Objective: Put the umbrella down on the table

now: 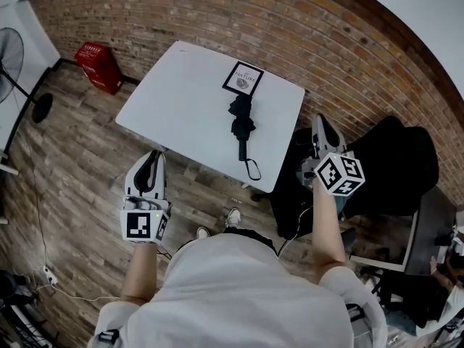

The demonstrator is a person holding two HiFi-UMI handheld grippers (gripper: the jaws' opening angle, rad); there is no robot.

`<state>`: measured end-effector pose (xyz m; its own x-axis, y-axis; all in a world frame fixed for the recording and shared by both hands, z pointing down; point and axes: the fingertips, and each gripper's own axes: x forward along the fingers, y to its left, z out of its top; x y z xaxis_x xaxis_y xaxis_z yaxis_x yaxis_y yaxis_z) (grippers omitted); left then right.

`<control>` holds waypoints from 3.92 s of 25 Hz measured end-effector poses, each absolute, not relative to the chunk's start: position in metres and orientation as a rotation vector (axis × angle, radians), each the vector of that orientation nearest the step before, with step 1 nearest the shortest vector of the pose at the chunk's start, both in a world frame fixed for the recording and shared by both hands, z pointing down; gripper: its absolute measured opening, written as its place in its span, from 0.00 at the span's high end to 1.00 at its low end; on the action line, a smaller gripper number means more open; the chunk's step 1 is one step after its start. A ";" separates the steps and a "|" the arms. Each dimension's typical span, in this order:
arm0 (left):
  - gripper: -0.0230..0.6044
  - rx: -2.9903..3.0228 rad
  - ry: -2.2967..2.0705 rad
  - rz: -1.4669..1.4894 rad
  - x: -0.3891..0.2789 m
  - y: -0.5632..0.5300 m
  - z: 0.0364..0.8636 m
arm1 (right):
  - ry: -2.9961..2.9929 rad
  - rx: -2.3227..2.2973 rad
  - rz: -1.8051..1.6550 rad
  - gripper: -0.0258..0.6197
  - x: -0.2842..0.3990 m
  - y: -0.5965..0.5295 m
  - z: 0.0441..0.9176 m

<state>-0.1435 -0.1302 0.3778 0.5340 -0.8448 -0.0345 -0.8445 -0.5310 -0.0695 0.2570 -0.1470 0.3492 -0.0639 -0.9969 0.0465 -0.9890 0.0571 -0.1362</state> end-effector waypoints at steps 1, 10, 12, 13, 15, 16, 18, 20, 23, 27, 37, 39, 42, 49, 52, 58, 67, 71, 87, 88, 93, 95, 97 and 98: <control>0.88 -2.679 1.487 -0.009 -0.145 -0.131 0.377 | 2.254 -2.112 -0.169 0.93 0.258 -0.144 0.344; 0.88 -2.648 1.536 0.012 -0.152 -0.141 0.367 | 2.315 -2.045 0.064 0.93 0.248 -0.108 0.301; 0.88 -2.635 1.550 0.017 -0.156 -0.141 0.365 | 2.320 -2.056 0.104 0.93 0.248 -0.099 0.297; 0.88 -2.627 1.565 0.016 -0.161 -0.141 0.365 | 2.314 -2.070 0.113 0.93 0.249 -0.094 0.297; 0.88 -2.612 1.610 0.008 -0.174 -0.138 0.366 | 2.277 -2.095 0.115 0.93 0.253 -0.081 0.300; 0.88 -2.606 1.636 0.001 -0.181 -0.137 0.368 | 2.249 -2.117 0.126 0.93 0.255 -0.073 0.302; 0.88 -2.608 1.675 -0.020 -0.189 -0.136 0.373 | 2.196 -2.206 0.195 0.93 0.260 -0.059 0.305; 0.88 -2.624 1.702 -0.038 -0.191 -0.136 0.383 | 2.170 -2.308 0.263 0.93 0.265 -0.053 0.312; 0.88 -2.635 1.710 -0.048 -0.185 -0.136 0.391 | 2.185 -2.333 0.268 0.93 0.264 -0.059 0.320; 0.88 -2.600 1.667 -0.036 -0.167 -0.137 0.381 | 2.187 -2.293 0.262 0.93 0.264 -0.068 0.315; 0.88 -2.558 1.710 -0.057 -0.166 -0.130 0.384 | 2.284 -2.219 0.168 0.93 0.252 -0.099 0.339; 0.88 -2.553 1.715 -0.060 -0.165 -0.130 0.385 | 2.298 -2.199 0.143 0.93 0.250 -0.102 0.341; 0.88 -2.550 1.713 -0.056 -0.161 -0.131 0.383 | 2.312 -2.176 0.102 0.93 0.252 -0.104 0.344; 0.88 -2.567 1.675 -0.050 -0.140 -0.134 0.383 | 2.303 -2.198 0.076 0.93 0.260 -0.100 0.350; 0.88 -2.578 1.653 -0.053 -0.128 -0.137 0.383 | 2.301 -2.195 0.058 0.93 0.264 -0.098 0.353; 0.88 -2.586 1.633 -0.060 -0.112 -0.138 0.383 | 2.317 -2.194 0.006 0.93 0.273 -0.102 0.365; 0.88 -2.559 1.654 -0.080 -0.102 -0.135 0.383 | 2.340 -2.145 -0.030 0.93 0.281 -0.115 0.374; 0.88 -2.551 1.657 -0.093 -0.097 -0.137 0.382 | 2.345 -2.123 -0.041 0.93 0.286 -0.123 0.376; 0.88 -2.514 1.717 -0.127 -0.098 -0.139 0.387 | 2.381 -2.044 -0.003 0.93 0.280 -0.146 0.378; 0.88 -2.513 1.721 -0.126 -0.098 -0.139 0.387 | 2.388 -2.039 0.006 0.93 0.278 -0.148 0.377; 0.88 -2.511 1.729 -0.105 -0.097 -0.142 0.388 | 2.416 -2.032 0.032 0.93 0.273 -0.154 0.379; 0.88 -2.511 1.729 -0.102 -0.097 -0.143 0.387 | 2.422 -2.045 0.039 0.93 0.272 -0.154 0.379; 0.88 -2.511 1.729 -0.101 -0.097 -0.145 0.387 | 2.424 -2.054 0.045 0.93 0.272 -0.155 0.378; 0.88 -2.510 1.729 -0.099 -0.097 -0.146 0.386 | 2.423 -2.055 0.046 0.93 0.272 -0.155 0.378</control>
<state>-0.0969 -0.1459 0.3864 0.3566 -0.9343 0.0012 -0.9283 -0.3544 -0.1123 0.2723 -0.1553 0.3782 -0.1634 -0.9865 0.0086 -0.9855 0.1636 0.0452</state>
